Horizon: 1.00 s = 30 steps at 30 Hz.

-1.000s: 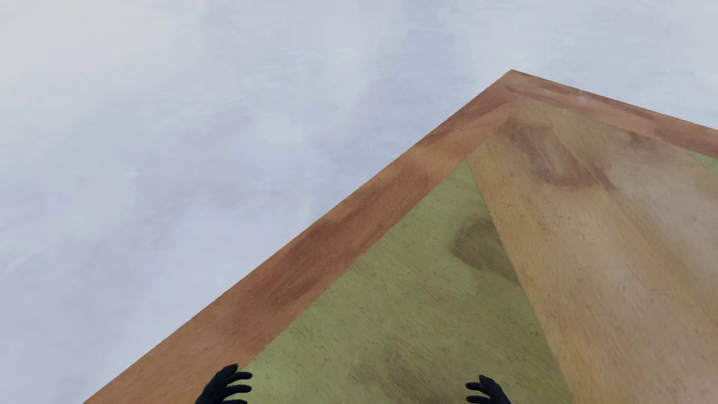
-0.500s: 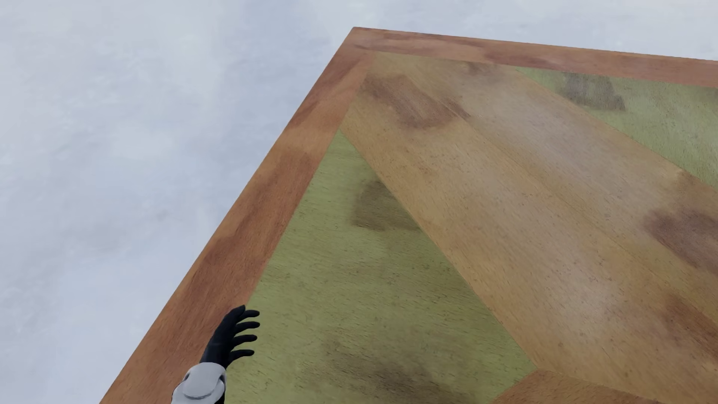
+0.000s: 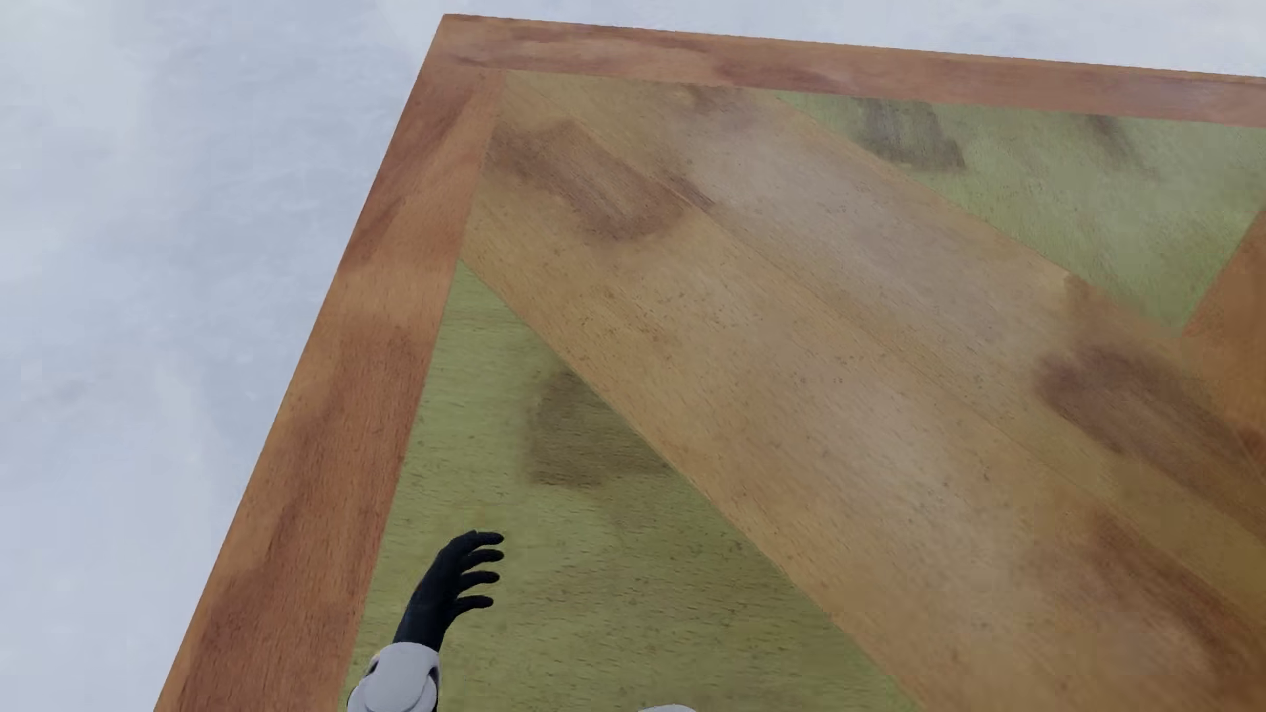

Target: Go to the chair

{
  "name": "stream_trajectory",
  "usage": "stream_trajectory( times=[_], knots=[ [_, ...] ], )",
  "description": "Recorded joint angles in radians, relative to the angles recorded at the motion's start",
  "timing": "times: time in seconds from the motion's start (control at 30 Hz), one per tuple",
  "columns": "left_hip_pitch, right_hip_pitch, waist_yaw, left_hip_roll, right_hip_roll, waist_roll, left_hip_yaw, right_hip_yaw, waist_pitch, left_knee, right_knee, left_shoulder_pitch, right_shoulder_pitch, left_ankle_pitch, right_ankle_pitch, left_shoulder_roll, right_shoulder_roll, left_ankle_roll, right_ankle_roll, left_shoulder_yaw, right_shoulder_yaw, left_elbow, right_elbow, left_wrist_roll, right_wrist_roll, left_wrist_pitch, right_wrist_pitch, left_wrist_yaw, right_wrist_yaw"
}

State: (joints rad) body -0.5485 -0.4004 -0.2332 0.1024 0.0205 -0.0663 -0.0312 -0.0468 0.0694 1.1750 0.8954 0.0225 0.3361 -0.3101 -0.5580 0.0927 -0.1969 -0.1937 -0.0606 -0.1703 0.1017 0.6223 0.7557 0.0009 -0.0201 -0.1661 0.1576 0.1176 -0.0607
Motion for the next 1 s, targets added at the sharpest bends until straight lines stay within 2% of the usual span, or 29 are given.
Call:
stream_trajectory(
  times=[0.03, 0.07, 0.1, 0.13, 0.17, 0.23, 0.27, 0.3, 0.33, 0.37, 0.4, 0.43, 0.47, 0.5, 0.53, 0.57, 0.6, 0.63, 0.67, 0.7, 0.73, 0.77, 0.8, 0.83, 0.87, 0.9, 0.93, 0.97, 1.0],
  knots=[
    [-0.072, 0.054, 0.052, -0.015, 0.014, 0.040, -0.008, 0.016, 0.013, -0.111, -0.007, 0.072, -0.020, -0.038, -0.038, 0.009, 0.029, -0.003, 0.006, 0.044, -0.008, -0.007, -0.093, 0.034, 0.027, -0.008, 0.009, -0.037, -0.032],
    [-0.134, 0.079, 0.079, -0.014, 0.037, 0.091, 0.001, 0.024, 0.022, -0.250, 0.048, 0.126, -0.075, -0.027, -0.071, 0.063, 0.057, -0.015, 0.006, 0.093, -0.029, 0.010, -0.155, 0.072, 0.050, -0.011, -0.001, -0.074, -0.052],
    [-0.118, 0.020, 0.073, -0.022, 0.034, 0.097, 0.004, 0.034, 0.023, -0.225, 0.248, 0.155, -0.131, -0.012, 0.026, 0.140, 0.062, 0.052, -0.039, 0.110, -0.013, 0.045, -0.145, 0.092, 0.064, 0.002, -0.029, -0.090, -0.047],
    [-0.070, -0.068, 0.064, -0.029, 0.014, 0.086, 0.038, 0.038, 0.014, -0.215, 0.437, 0.154, -0.159, -0.066, 0.226, 0.177, 0.059, 0.153, -0.050, 0.132, -0.019, 0.085, -0.114, 0.097, 0.079, 0.027, -0.057, -0.085, -0.018],
    [0.001, -0.139, 0.063, -0.021, -0.004, 0.069, 0.069, 0.023, 0.010, -0.239, 0.501, 0.146, -0.153, -0.106, 0.329, 0.179, 0.060, 0.125, -0.026, 0.151, -0.048, 0.018, -0.091, 0.083, 0.095, 0.098, -0.078, -0.059, 0.030],
    [0.144, -0.213, -0.007, -0.003, -0.038, 0.038, 0.110, -0.021, -0.001, -0.299, 0.330, 0.052, -0.099, -0.150, 0.155, 0.115, 0.045, 0.108, 0.003, 0.126, -0.046, -0.029, -0.164, 0.021, 0.076, 0.182, -0.074, 0.011, 0.093],
    [0.136, -0.223, 0.003, 0.002, -0.063, 0.005, 0.130, -0.015, -0.007, -0.176, 0.143, -0.017, -0.110, -0.111, 0.080, 0.076, 0.033, 0.090, 0.004, 0.088, -0.053, -0.047, -0.146, -0.006, 0.049, 0.198, -0.070, 0.036, 0.098],
    [0.053, -0.181, 0.043, 0.011, -0.059, 0.014, 0.096, -0.025, -0.027, 0.016, 0.076, -0.037, -0.109, 0.000, 0.155, 0.042, 0.002, 0.077, -0.020, 0.064, -0.015, -0.017, -0.057, -0.013, 0.029, 0.166, -0.083, 0.040, 0.073],
    [-0.017, -0.143, 0.091, -0.010, -0.038, 0.039, 0.049, -0.020, -0.042, 0.089, 0.083, 0.003, -0.104, 0.009, 0.109, 0.020, -0.008, 0.069, -0.021, 0.055, -0.011, 0.003, -0.013, -0.005, 0.026, 0.122, -0.086, 0.027, 0.043],
    [-0.091, -0.108, 0.142, -0.056, -0.020, 0.069, 0.017, 0.000, -0.060, 0.109, 0.072, 0.076, -0.109, -0.059, 0.076, 0.022, -0.017, 0.065, -0.017, 0.065, -0.028, 0.004, 0.001, 0.017, 0.043, 0.095, -0.086, -0.001, 0.018],
    [-0.149, -0.051, 0.180, -0.072, 0.003, 0.106, 0.011, 0.019, -0.065, 0.081, 0.036, 0.144, -0.113, -0.086, 0.055, 0.036, -0.016, 0.060, -0.011, 0.100, -0.027, -0.003, -0.021, 0.047, 0.059, 0.109, -0.092, -0.037, -0.004],
    [-0.203, 0.002, 0.209, -0.074, 0.020, 0.135, 0.015, 0.039, -0.076, 0.032, 0.000, 0.195, -0.103, -0.082, 0.033, 0.058, 0.011, 0.053, -0.006, 0.121, -0.033, -0.017, -0.061, 0.074, 0.062, 0.148, -0.106, -0.071, -0.021],
    [-0.229, 0.074, 0.227, -0.052, 0.035, 0.160, 0.029, 0.059, -0.069, -0.016, -0.038, 0.217, -0.109, -0.056, 0.009, 0.071, 0.012, 0.043, 0.000, 0.133, 0.002, -0.041, -0.066, 0.090, 0.051, 0.207, -0.128, -0.098, -0.028],
    [-0.240, 0.114, 0.207, -0.024, 0.039, 0.167, 0.045, 0.076, -0.070, -0.146, -0.043, 0.215, -0.138, -0.040, -0.031, 0.094, 0.042, 0.029, 0.006, 0.123, -0.019, -0.041, -0.107, 0.091, 0.032, 0.228, -0.133, -0.110, -0.018],
    [-0.222, 0.154, 0.166, 0.005, 0.048, 0.175, 0.057, 0.086, -0.055, -0.265, -0.025, 0.206, -0.190, -0.053, -0.071, 0.109, 0.061, 0.011, 0.014, 0.136, -0.032, -0.019, -0.135, 0.083, 0.018, 0.204, -0.128, -0.110, 0.001],
    [-0.192, 0.143, 0.132, 0.010, 0.058, 0.175, 0.060, 0.087, -0.038, -0.320, 0.094, 0.192, -0.226, 0.002, -0.070, 0.137, 0.063, -0.013, -0.006, 0.159, -0.055, -0.007, -0.171, 0.059, 0.012, 0.144, -0.115, -0.098, 0.027],
    [-0.158, 0.068, 0.083, 0.008, 0.041, 0.139, 0.075, 0.072, -0.023, -0.327, 0.289, 0.159, -0.239, 0.140, 0.072, 0.166, 0.038, 0.012, -0.022, 0.162, -0.020, 0.043, -0.142, 0.019, 0.019, 0.065, -0.106, -0.060, 0.054],
    [-0.115, -0.020, 0.046, 0.007, 0.011, 0.084, 0.107, 0.046, -0.010, -0.324, 0.440, 0.127, -0.214, 0.114, 0.235, 0.179, 0.022, 0.110, -0.037, 0.168, -0.027, 0.053, -0.109, -0.025, 0.035, 0.001, -0.093, -0.006, 0.088],
    [-0.064, -0.097, 0.014, 0.005, -0.013, 0.025, 0.128, 0.009, 0.001, -0.331, 0.517, 0.084, -0.151, 0.074, 0.249, 0.172, 0.007, 0.222, -0.002, 0.159, -0.039, 0.062, -0.083, -0.070, 0.060, -0.046, -0.070, 0.052, 0.114],
    [0.000, -0.141, -0.022, 0.017, -0.033, -0.018, 0.141, -0.018, 0.002, -0.367, 0.476, 0.074, -0.088, 0.049, 0.170, 0.137, 0.008, 0.153, 0.035, 0.133, -0.079, 0.011, -0.113, -0.104, 0.067, -0.039, -0.025, 0.090, 0.120],
    [0.063, -0.167, -0.056, 0.029, -0.058, -0.063, 0.166, -0.029, -0.009, -0.398, 0.380, 0.068, -0.057, 0.021, 0.096, 0.117, 0.018, 0.098, 0.057, 0.095, -0.084, -0.019, -0.128, -0.120, 0.055, -0.008, 0.023, 0.106, 0.110],
    [0.129, -0.154, -0.067, 0.036, -0.075, -0.091, 0.183, -0.029, -0.013, -0.421, 0.230, 0.021, -0.020, -0.005, 0.051, 0.086, 0.042, 0.132, 0.074, 0.054, -0.122, -0.040, -0.144, -0.117, 0.025, 0.066, 0.061, 0.101, 0.096],
    [0.176, -0.138, -0.076, 0.052, -0.091, -0.101, 0.201, -0.023, -0.029, -0.407, 0.095, 0.002, -0.020, -0.056, 0.053, 0.077, 0.032, 0.107, 0.065, 0.038, -0.104, -0.074, -0.134, -0.090, -0.004, 0.135, 0.080, 0.075, 0.077],
    [0.184, -0.106, -0.053, 0.066, -0.101, -0.087, 0.186, -0.029, -0.041, -0.314, 0.014, -0.019, -0.016, -0.107, 0.139, 0.054, 0.003, 0.092, 0.033, 0.028, -0.074, -0.059, -0.101, -0.051, -0.021, 0.170, 0.077, 0.043, 0.055],
    [0.100, -0.083, 0.001, 0.075, -0.080, -0.055, 0.122, -0.022, -0.042, -0.088, 0.035, -0.010, -0.020, -0.011, 0.111, 0.034, -0.018, 0.080, 0.027, 0.029, -0.005, -0.048, -0.039, -0.004, -0.026, 0.187, 0.053, 0.008, 0.023],
    [0.014, -0.046, 0.072, 0.034, -0.062, 0.001, 0.042, -0.014, -0.046, 0.044, 0.028, 0.036, -0.028, 0.091, 0.076, 0.019, -0.005, 0.069, 0.033, 0.054, 0.001, -0.015, -0.002, 0.046, -0.016, 0.183, 0.014, -0.028, -0.010],
    [-0.041, 0.005, 0.142, 0.001, -0.043, 0.064, -0.009, 0.000, -0.048, 0.056, 0.006, 0.096, -0.044, 0.059, 0.048, 0.027, 0.008, 0.057, 0.042, 0.096, -0.026, 0.005, -0.035, 0.093, 0.008, 0.185, -0.019, -0.067, -0.031],
    [-0.091, 0.056, 0.192, -0.012, -0.028, 0.127, -0.023, 0.010, -0.061, -0.003, -0.024, 0.166, -0.081, -0.010, 0.022, 0.055, 0.010, 0.047, 0.053, 0.115, -0.030, 0.002, -0.070, 0.131, 0.034, 0.196, -0.057, -0.098, -0.043],
    [-0.120, 0.098, 0.216, -0.002, -0.016, 0.176, -0.012, 0.027, -0.076, -0.120, -0.036, 0.225, -0.118, -0.069, -0.014, 0.082, 0.025, 0.033, 0.064, 0.137, -0.043, -0.005, -0.135, 0.149, 0.043, 0.204, -0.094, -0.118, -0.037]
  ],
)
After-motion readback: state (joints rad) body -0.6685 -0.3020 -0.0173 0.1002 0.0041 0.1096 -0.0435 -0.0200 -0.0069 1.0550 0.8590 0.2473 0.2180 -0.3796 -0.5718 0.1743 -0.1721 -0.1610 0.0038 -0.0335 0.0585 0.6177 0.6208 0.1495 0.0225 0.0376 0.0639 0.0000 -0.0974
